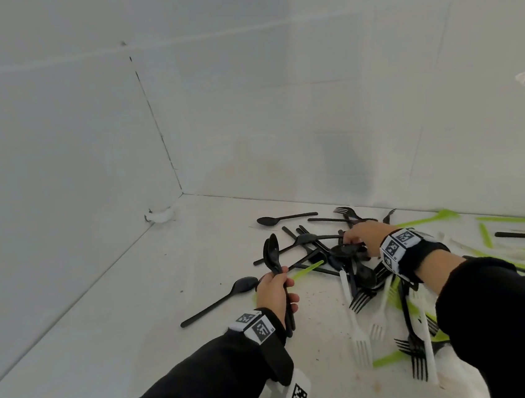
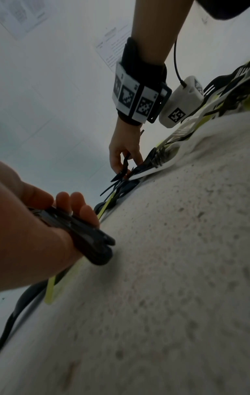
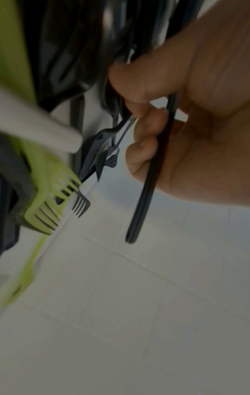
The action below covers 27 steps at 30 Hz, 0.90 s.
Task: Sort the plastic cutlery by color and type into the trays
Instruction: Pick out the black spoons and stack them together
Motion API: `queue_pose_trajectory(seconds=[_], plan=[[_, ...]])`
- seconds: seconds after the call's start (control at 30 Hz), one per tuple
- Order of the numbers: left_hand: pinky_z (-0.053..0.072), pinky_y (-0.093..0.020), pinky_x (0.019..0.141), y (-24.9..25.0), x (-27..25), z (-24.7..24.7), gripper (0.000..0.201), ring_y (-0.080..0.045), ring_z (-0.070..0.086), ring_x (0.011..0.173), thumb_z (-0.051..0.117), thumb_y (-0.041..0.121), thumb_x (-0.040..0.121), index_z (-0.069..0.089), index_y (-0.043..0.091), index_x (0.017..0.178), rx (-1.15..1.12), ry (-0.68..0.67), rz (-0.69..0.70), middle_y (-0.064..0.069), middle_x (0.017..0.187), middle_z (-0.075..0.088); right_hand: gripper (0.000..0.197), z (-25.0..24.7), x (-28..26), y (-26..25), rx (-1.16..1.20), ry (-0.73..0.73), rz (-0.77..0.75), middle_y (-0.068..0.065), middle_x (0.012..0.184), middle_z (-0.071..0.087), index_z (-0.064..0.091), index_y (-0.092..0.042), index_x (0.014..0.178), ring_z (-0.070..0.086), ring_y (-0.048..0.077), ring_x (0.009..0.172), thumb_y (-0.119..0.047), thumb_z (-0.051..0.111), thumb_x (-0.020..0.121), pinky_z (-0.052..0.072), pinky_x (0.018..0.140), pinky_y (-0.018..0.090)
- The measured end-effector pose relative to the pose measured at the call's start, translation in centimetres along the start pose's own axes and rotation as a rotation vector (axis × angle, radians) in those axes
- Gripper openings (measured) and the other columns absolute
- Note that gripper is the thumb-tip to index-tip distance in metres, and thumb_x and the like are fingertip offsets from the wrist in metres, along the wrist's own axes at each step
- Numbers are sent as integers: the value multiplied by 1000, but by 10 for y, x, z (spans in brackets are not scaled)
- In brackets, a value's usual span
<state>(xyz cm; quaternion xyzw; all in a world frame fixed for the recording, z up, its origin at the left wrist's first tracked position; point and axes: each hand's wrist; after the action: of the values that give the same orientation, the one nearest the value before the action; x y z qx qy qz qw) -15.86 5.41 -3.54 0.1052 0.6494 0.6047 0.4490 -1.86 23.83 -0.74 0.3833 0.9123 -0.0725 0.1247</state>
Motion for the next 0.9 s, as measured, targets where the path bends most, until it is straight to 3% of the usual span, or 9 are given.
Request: queue_pose_trajectory(seconds=[0.13, 0.23, 0.33, 0.4, 0.5, 0.67, 0.9], plan=[[34, -25, 46, -4, 0, 8, 17, -14, 41, 51, 40, 10, 97, 56, 16, 97, 7, -22, -9, -3, 74, 48, 27, 11, -3, 4, 17, 68, 10, -2, 112, 62, 58, -28, 112, 59, 21, 104, -19, 58, 87, 45, 83, 29], [34, -25, 46, -5, -2, 13, 17, -13, 41, 51, 41, 10, 97, 57, 18, 96, 4, -31, -12, -2, 74, 48, 30, 15, -2, 6, 112, 99, -33, 5, 114, 61, 59, -21, 116, 57, 21, 102, -16, 55, 87, 42, 90, 27], [34, -25, 48, -6, -3, 16, 17, -13, 42, 51, 42, 11, 97, 57, 19, 94, 12, -38, -12, -2, 74, 48, 36, 13, 0, 9, 186, 116, -51, 10, 124, 56, 54, -11, 129, 51, 24, 118, -13, 50, 92, 33, 101, 25], [35, -25, 48, -8, -4, 16, 17, -14, 42, 52, 42, 12, 97, 57, 19, 95, 16, -41, -18, -2, 75, 48, 32, 10, 1, 10, 195, 139, -61, 10, 124, 57, 57, -9, 126, 50, 24, 119, -10, 45, 95, 31, 100, 25], [35, -25, 46, -9, -4, 18, 15, -14, 42, 52, 43, 13, 97, 57, 19, 98, 4, -50, -24, -2, 75, 48, 30, 8, -1, 15, 129, 188, -83, 7, 122, 54, 57, -11, 121, 51, 24, 117, -9, 44, 94, 36, 99, 29], [36, -25, 46, -9, -3, 18, 16, -14, 42, 51, 43, 13, 97, 57, 19, 98, 1, -49, -33, -2, 74, 49, 36, 10, -10, 10, -66, 74, -233, -2, 127, 45, 57, -22, 124, 54, 22, 110, -13, 54, 89, 38, 93, 25], [35, -25, 47, -9, -4, 21, 18, -14, 42, 51, 41, 12, 97, 57, 20, 94, 6, -54, -36, -3, 74, 48, 31, 7, -9, 6, -98, 118, -299, -4, 126, 51, 62, -17, 117, 55, 18, 109, -16, 60, 86, 40, 91, 24]])
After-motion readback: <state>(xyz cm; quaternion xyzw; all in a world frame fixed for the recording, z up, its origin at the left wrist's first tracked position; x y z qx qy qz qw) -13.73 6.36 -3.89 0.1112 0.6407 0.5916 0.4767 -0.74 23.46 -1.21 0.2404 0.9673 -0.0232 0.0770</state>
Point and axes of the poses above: each hand's wrist, its own x-axis towards the middle knuckle, its own z-axis out of the palm, y = z × x
